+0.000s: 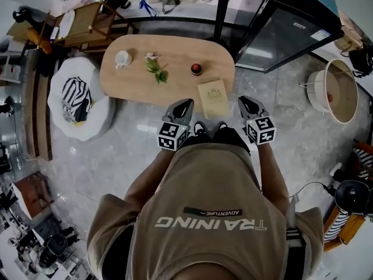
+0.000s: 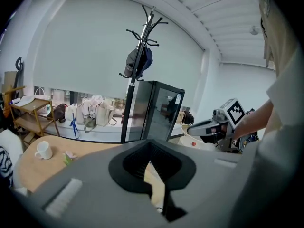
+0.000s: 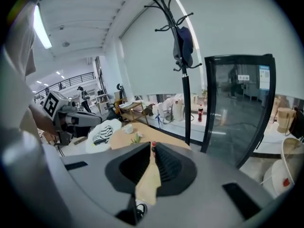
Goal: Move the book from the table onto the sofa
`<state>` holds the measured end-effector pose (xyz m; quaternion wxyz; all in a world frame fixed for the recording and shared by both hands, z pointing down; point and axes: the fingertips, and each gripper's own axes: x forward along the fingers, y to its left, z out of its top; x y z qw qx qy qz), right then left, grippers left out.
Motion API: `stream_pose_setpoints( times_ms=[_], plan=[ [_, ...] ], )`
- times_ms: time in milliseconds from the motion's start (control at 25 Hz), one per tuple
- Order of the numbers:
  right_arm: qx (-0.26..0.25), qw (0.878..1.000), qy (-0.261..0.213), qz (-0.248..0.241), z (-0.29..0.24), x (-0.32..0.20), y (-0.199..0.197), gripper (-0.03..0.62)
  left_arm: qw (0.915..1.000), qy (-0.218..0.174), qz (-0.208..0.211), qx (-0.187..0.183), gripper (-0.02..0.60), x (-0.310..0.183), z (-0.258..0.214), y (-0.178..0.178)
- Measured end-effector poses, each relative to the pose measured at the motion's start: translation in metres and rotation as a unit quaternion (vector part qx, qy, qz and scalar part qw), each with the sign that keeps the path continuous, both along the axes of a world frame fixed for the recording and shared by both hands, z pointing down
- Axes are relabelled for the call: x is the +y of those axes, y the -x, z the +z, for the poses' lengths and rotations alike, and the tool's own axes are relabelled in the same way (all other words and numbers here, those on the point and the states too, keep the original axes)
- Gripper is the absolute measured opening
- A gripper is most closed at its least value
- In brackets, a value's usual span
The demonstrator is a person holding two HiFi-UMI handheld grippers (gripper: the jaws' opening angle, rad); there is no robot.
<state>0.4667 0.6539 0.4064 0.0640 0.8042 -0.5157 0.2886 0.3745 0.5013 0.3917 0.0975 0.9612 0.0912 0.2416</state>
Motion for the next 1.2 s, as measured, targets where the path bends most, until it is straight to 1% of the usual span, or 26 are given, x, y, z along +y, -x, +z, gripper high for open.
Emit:
stream_pose_setpoints(
  times_ms=[240,360,480,560,680,800,960,1080,1200],
  plan=[
    [-0.040,0.999,0.010,-0.030,0.042,-0.002,-0.026,0.006,0.9993,-0.008,-0.018,-0.033,-0.002,0.010,0.011,-0.014],
    [-0.060,0.997,0.023,-0.052,0.071,0.001,-0.041,0.006,0.9990,0.006,-0.011,-0.044,-0.002,0.025,0.017,-0.027],
    [-0.080,0.993,0.044,-0.073,0.104,0.004,-0.054,0.006,0.9982,0.013,-0.011,-0.058,-0.002,0.039,0.033,-0.038],
    [-0.102,0.990,0.054,-0.083,0.129,0.006,-0.057,0.006,0.9969,0.021,-0.015,-0.074,-0.002,0.046,0.049,-0.044],
    [-0.152,0.984,0.056,-0.073,0.170,0.009,-0.059,0.006,0.9951,0.026,-0.003,-0.095,-0.002,0.058,0.075,-0.054],
    [-0.185,0.977,0.079,-0.075,0.217,0.017,-0.048,0.006,0.9925,0.019,0.022,-0.119,-0.002,0.074,0.108,-0.055],
    [-0.241,0.963,0.084,-0.082,0.272,0.018,-0.019,0.006,0.9872,0.018,0.037,-0.154,-0.002,0.081,0.165,-0.050],
    [-0.272,0.954,0.079,-0.097,0.306,0.013,0.003,0.006,0.9822,0.021,0.034,-0.184,-0.002,0.077,0.207,-0.046],
    [-0.279,0.950,0.084,-0.111,0.333,0.017,0.021,0.006,0.9775,0.031,0.020,-0.208,-0.002,0.074,0.242,-0.031]
  ],
)
